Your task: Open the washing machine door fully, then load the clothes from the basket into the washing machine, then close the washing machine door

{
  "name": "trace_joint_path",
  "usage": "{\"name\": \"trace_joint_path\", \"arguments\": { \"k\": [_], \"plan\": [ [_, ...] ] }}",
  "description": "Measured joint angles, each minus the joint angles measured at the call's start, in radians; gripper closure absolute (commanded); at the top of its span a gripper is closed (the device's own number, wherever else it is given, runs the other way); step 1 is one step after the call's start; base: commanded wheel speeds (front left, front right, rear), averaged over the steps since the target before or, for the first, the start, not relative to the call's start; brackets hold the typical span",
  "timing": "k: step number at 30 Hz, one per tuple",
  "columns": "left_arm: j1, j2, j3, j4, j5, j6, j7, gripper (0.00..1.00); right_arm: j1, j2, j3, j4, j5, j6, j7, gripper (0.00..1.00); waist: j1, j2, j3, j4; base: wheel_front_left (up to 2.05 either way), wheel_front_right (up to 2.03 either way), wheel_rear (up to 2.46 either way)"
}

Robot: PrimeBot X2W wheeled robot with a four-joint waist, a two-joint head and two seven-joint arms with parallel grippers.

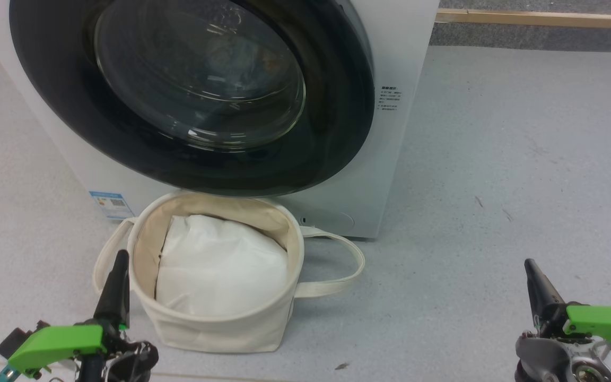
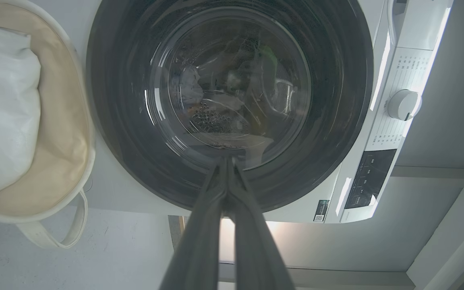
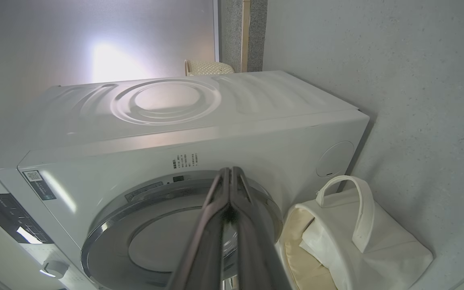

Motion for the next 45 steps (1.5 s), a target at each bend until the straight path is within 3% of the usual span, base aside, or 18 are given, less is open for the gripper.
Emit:
{"name": "trace_joint_path", "arguments": {
  "k": [45],
  "plan": [
    [0.000, 0.000, 0.000, 0.000, 0.000, 0.000, 0.000, 1.00, 0.000, -0.028, 0.049, 0.000, 0.042, 0.000, -0.037, 1.00, 0.0000, -0.0002, 0.000, 0.000, 0.00, 0.00, 0.00]
  ]
}}
